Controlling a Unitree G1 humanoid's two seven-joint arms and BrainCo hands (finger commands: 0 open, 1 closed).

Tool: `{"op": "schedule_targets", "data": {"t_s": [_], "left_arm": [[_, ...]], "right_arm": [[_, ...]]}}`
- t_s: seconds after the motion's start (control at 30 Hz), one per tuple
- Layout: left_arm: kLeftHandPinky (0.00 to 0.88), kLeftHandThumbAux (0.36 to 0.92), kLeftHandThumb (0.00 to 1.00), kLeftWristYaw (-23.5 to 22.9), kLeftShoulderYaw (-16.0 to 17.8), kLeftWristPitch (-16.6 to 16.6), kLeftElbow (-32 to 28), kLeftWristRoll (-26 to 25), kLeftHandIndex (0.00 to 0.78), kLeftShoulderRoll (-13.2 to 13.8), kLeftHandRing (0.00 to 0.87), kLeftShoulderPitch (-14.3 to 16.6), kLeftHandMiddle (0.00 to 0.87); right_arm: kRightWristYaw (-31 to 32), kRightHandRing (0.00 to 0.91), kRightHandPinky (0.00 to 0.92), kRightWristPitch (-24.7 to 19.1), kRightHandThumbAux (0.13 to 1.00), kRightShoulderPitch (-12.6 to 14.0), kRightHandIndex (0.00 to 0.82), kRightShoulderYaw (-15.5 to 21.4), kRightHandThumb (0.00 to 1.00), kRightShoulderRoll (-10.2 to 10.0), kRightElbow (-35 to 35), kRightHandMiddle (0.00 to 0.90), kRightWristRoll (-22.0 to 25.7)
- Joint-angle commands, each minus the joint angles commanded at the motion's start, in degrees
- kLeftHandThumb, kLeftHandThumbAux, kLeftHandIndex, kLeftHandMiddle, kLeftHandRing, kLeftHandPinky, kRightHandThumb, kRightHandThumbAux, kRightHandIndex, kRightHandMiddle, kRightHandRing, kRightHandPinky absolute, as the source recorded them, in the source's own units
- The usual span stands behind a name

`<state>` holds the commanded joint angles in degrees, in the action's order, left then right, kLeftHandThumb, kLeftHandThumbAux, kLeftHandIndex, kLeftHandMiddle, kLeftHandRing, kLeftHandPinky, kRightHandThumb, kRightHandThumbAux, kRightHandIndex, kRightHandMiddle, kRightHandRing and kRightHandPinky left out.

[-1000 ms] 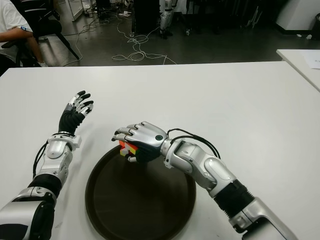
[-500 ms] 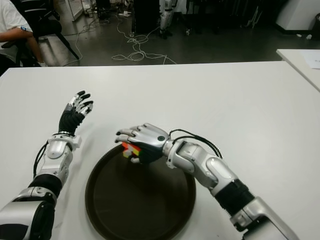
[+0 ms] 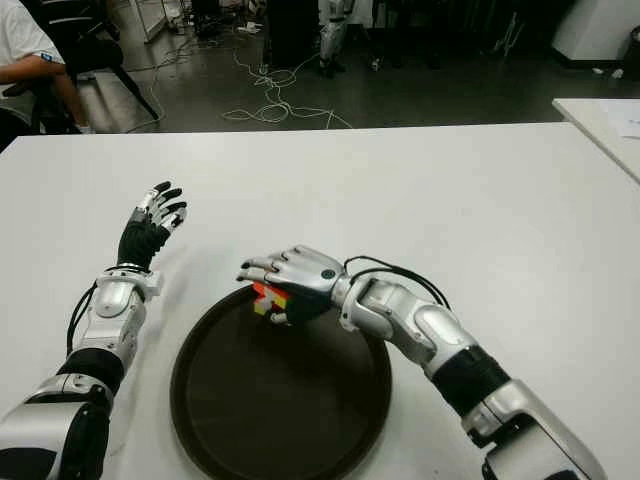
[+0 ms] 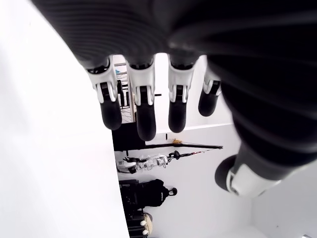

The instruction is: Pick up the Rubik's Cube and put it in the plate

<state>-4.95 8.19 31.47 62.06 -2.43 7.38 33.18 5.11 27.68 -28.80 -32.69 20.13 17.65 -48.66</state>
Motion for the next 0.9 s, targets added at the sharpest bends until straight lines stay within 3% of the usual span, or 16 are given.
{"op": "schedule_targets", "data": {"t_s": [0.33, 0.9], "left_arm": [[0.182, 0.645, 0.387, 0.31, 0.22, -0.55, 1.1, -0.05, 0.082, 0.14, 0.167, 0.55, 0.174], [0.152, 0.662, 0.393, 0.42, 0.29, -1.22, 0.82, -0.01, 0.072, 0.01, 0.153, 0.45, 0.166]], "right_arm": [[-2.51, 0.0, 0.0, 0.8, 0.448, -0.54, 0.0, 1.53, 0.0, -0.47, 2.08, 0.0, 1.86], [-4.62, 0.0, 0.0, 1.39, 0.412, -1.63, 0.0, 2.97, 0.0, -0.38, 3.55, 0.0, 2.27]]}}
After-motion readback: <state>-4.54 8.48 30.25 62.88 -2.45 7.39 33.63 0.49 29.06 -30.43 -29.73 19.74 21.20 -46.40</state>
